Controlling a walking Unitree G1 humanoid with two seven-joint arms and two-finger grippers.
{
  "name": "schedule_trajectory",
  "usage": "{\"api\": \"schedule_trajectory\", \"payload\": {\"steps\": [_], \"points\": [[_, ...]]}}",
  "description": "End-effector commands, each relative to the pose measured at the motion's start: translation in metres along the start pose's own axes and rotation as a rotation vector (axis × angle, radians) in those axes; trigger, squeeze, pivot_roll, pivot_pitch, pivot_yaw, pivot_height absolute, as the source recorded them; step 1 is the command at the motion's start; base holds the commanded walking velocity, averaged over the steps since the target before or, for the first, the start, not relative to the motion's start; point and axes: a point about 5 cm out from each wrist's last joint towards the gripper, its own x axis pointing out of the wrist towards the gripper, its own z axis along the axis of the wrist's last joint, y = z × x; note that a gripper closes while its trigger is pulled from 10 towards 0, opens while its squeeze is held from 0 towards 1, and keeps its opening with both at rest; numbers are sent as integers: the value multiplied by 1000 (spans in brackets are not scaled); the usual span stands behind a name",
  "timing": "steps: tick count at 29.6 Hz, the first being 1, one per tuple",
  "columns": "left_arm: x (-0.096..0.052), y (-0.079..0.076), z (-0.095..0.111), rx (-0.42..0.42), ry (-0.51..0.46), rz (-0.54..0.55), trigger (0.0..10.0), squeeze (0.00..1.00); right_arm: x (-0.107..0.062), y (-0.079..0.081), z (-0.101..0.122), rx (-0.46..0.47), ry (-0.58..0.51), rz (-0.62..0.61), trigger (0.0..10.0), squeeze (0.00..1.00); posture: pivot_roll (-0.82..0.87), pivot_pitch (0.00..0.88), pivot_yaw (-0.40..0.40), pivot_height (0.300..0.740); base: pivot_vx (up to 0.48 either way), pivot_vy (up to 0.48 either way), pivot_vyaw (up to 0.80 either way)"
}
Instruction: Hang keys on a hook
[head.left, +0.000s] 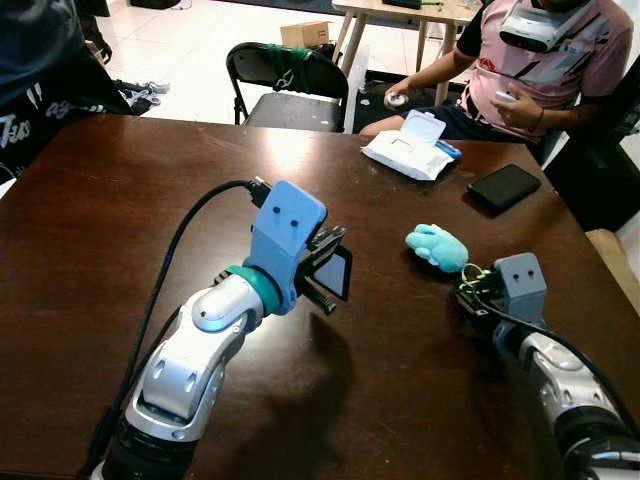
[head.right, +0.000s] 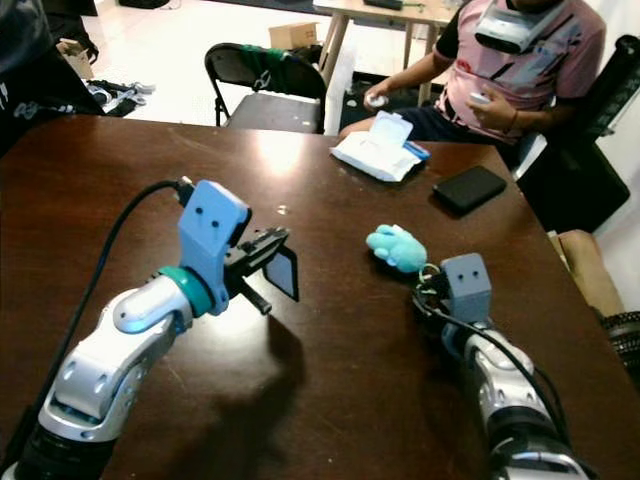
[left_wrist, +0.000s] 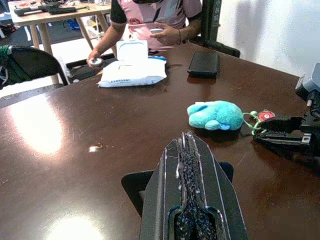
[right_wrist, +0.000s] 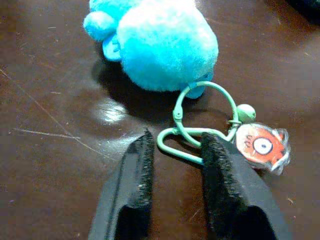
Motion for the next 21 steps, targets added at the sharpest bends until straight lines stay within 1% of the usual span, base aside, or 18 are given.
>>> {"api": "schedule_trajectory", "payload": {"steps": [1, 7, 10, 11, 12, 14, 17, 18, 21], "points": [[-2, -2, -2, -9, 5, -5, 10000, 0, -9, -2, -24, 16, 94, -13, 0, 0, 50, 148, 48, 740, 0, 0, 0], [-2, -1, -2, -7, 5, -4, 10000, 0, -12, -3, -28, 24, 98, -31, 0, 0, 50, 150, 49, 740, 0, 0, 0], [-1, -1, -2, -7, 5, -3, 10000, 0, -12, -4, -27, 31, 86, -53, 0, 0, 50, 151, 51, 740, 0, 0, 0], [-1, 0, -2, -6, 6, -4, 10000, 0, -10, -6, -22, 40, 56, -83, 0, 0, 50, 152, 53, 740, 0, 0, 0], [-1, 0, -2, -6, 6, -4, 10000, 0, -10, -6, -22, 40, 56, -83, 0, 0, 50, 152, 53, 740, 0, 0, 0], [-1, 0, -2, -6, 6, -4, 10000, 0, -7, -7, -13, 58, 14, -107, 0, 0, 52, 153, 54, 740, 0, 0, 0], [-1, 0, -2, -5, 7, -1, 10000, 0, 1, -6, 7, 116, -84, -118, 0, 0, 56, 154, 54, 740, 0, 0, 0], [-1, 0, -2, -5, 7, -1, 10000, 0, 1, -6, 7, 116, -84, -118, 0, 0, 56, 154, 54, 740, 0, 0, 0], [-1, 0, -2, -4, 8, 1, 10000, 0, 10, -2, 33, 171, -191, -97, 0, 0, 56, 154, 55, 740, 0, 0, 0]]}}
